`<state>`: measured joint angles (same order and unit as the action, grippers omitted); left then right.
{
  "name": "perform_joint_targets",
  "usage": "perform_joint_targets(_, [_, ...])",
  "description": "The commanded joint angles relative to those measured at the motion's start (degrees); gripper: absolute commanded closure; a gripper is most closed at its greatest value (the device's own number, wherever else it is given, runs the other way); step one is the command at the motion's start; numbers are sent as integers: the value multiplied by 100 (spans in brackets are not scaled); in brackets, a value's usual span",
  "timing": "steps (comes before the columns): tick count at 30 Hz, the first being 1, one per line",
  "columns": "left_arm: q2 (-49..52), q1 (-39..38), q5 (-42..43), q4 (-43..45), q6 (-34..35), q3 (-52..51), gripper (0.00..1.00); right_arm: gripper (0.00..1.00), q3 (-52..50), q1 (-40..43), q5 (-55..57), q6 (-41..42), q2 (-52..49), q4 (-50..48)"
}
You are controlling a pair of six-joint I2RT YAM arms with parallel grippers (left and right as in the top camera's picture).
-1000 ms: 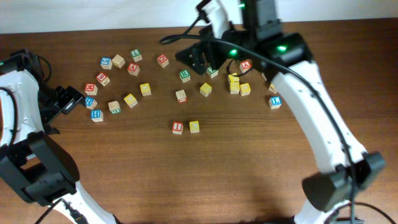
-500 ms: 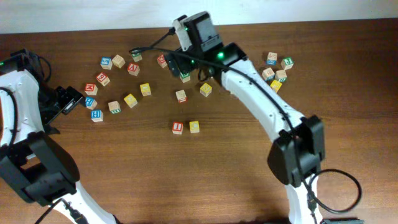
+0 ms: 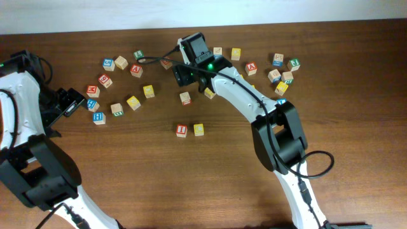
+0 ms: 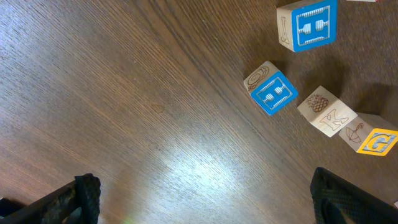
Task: Spell out ICRA
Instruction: 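Move the right gripper over the green R block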
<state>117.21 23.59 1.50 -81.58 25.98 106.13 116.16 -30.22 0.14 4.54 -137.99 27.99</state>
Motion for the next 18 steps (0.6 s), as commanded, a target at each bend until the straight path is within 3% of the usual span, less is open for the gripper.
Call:
perform_joint_targets(1, [-151, 20, -22, -4, 50, 55, 1, 17, 31, -57, -76, 39, -245, -22])
perform_joint_targets(3, [-151, 20, -22, -4, 50, 55, 1, 20, 28, -52, -74, 42, -302, -63])
perform_joint_targets(6, [-151, 20, -22, -4, 52, 55, 1, 39, 26, -52, -76, 42, -393, -138])
perform_joint_targets(14, [-151, 20, -22, -4, 52, 55, 1, 39, 11, -63, -76, 37, -586, -190])
perform_joint_targets(18, [-151, 20, -22, -4, 52, 55, 1, 53, 11, -63, -79, 39, -586, -258])
